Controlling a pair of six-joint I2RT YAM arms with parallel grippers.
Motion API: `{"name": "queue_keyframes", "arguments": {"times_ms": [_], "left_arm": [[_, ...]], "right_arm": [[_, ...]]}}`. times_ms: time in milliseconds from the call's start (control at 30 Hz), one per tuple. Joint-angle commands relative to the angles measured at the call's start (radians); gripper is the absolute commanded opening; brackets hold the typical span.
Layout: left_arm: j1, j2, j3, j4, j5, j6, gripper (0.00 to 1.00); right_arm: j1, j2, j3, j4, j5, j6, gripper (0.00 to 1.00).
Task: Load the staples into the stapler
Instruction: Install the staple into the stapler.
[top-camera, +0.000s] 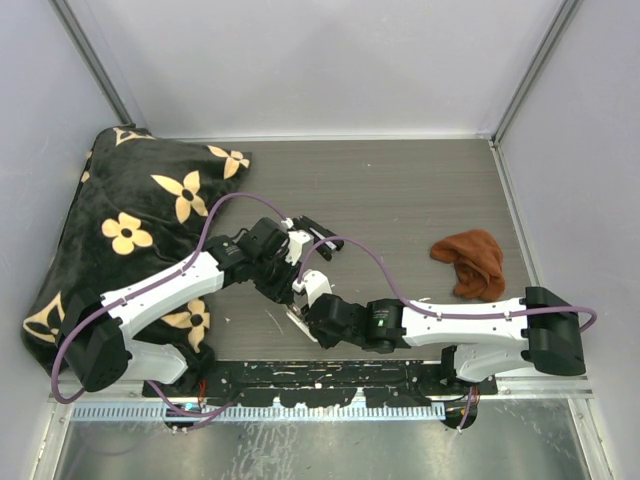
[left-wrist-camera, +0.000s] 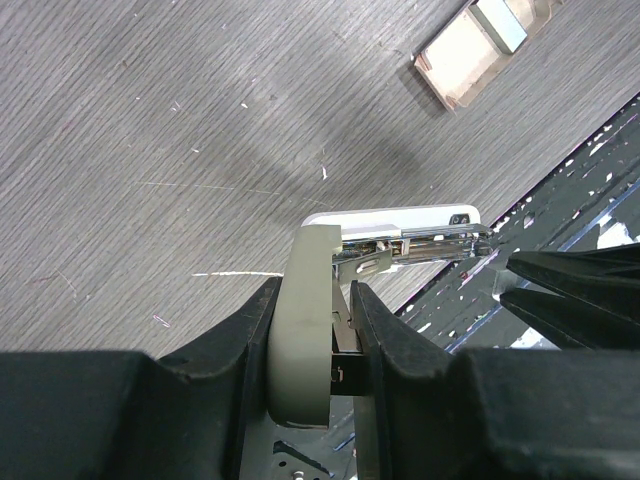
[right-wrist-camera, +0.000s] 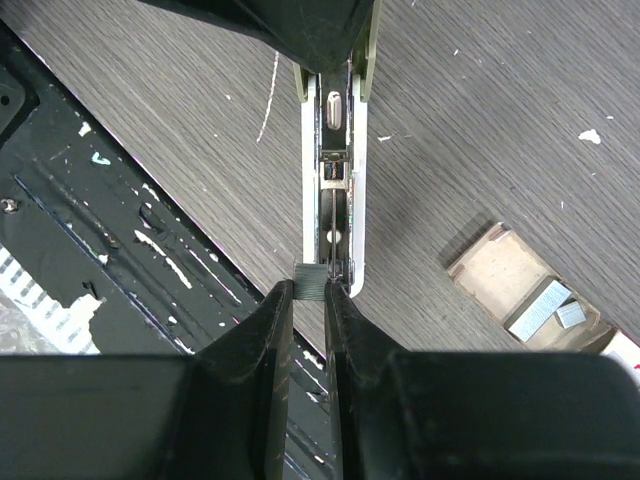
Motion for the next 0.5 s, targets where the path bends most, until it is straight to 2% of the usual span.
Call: {"name": "queue_keyframes", "arguments": {"times_ms": [0, 467], "left_arm": [[0.003, -0.006, 0.033, 0.032, 0.024, -0.006, 0.0], [0.004, -0.007, 0.032, 0.032, 0.029, -0.006, 0.0]], "right_arm": [[0.009, -0.003, 0.006, 0.009, 0.01, 0.007, 0.18], [0.01, 0.028, -0.009, -0.019, 0.021, 0.022, 0.18]]}}
